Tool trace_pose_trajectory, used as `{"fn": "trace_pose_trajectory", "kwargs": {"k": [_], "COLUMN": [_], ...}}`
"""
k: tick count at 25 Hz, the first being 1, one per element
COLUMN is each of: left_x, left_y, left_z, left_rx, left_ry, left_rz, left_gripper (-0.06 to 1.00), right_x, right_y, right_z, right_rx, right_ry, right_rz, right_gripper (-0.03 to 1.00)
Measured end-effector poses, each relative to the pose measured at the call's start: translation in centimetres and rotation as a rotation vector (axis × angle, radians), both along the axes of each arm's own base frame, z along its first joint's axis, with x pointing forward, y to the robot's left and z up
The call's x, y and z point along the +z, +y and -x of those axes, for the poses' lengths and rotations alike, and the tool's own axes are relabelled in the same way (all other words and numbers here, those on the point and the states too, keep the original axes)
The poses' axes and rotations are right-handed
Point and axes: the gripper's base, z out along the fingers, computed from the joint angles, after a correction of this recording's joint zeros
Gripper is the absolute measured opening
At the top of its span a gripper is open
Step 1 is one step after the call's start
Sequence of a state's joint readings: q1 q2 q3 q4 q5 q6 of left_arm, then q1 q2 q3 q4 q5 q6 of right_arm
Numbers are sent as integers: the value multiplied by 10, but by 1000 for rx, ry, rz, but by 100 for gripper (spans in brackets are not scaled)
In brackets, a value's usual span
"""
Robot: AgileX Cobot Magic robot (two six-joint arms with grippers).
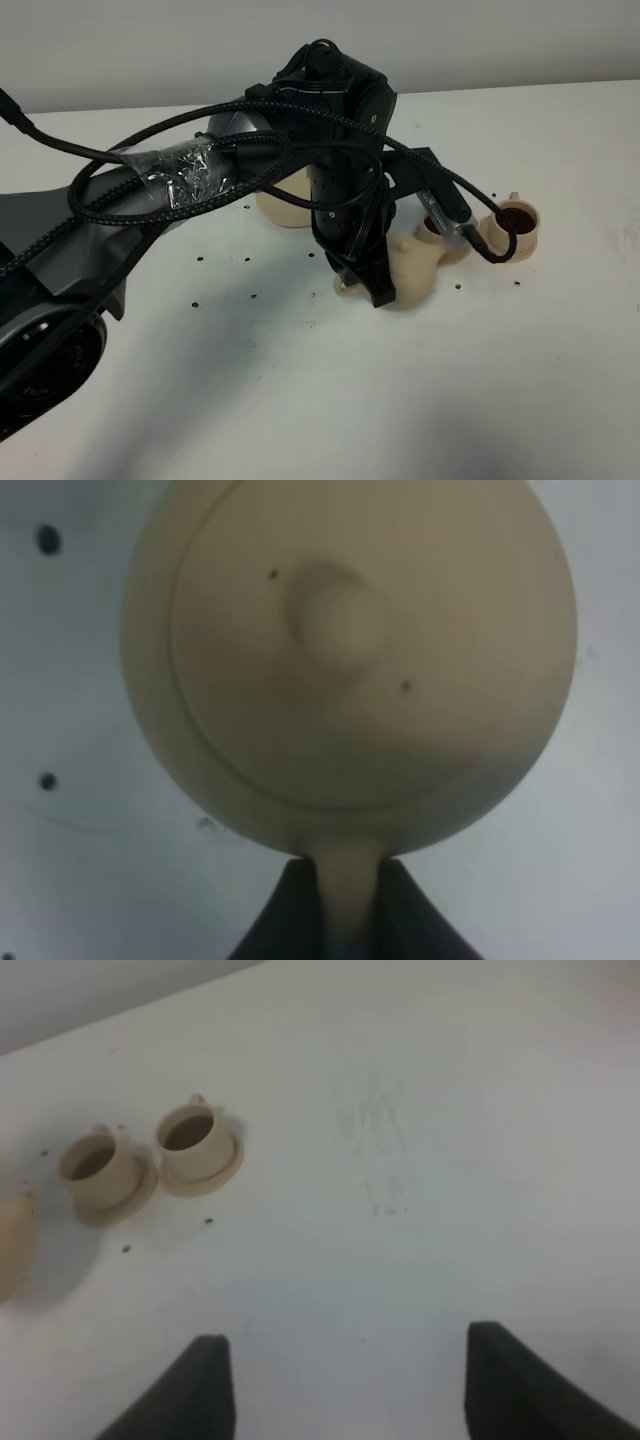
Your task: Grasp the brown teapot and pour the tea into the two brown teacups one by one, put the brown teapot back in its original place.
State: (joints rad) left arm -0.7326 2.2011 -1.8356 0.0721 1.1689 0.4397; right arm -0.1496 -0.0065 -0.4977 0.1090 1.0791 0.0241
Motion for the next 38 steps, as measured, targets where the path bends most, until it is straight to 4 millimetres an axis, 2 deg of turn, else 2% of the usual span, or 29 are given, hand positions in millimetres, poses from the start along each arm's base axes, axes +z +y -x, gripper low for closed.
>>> {"fn": "trace_pose_trajectory", "kwargs": {"k": [3, 6, 10, 14, 19, 23, 27, 33, 38], "left_x": [-15, -14, 16, 50, 55, 57, 47, 8, -7], "left_y": [1, 0, 3, 20, 49, 65, 71, 77, 88], "left_z": [2, 2, 3, -3, -26, -44, -59, -77, -87], "left_rx": [-1, -4, -2, 52, 213, 350, 478, 618, 699], "left_ry": [-1, -21, -101, -186, -222, -270, -305, -279, -272], "left_rz": [16, 35, 87, 129, 154, 213, 269, 269, 257], "left_gripper": [11, 11, 11, 11, 11, 11, 11, 11, 11], "right_x": [0, 0, 0, 0, 0, 0, 0, 0, 0], "right_y": [0, 0, 0, 0, 0, 0, 0, 0, 0], "right_z": [0, 0, 0, 0, 0, 0, 0, 0, 0], "right_rx": [0, 0, 0, 0, 0, 0, 0, 0, 0], "right_ry": [0, 0, 0, 0, 0, 0, 0, 0, 0], "right_rz": [0, 0, 0, 0, 0, 0, 0, 0, 0], "right_gripper": [49, 49, 49, 49, 49, 49, 49, 49, 49]}}
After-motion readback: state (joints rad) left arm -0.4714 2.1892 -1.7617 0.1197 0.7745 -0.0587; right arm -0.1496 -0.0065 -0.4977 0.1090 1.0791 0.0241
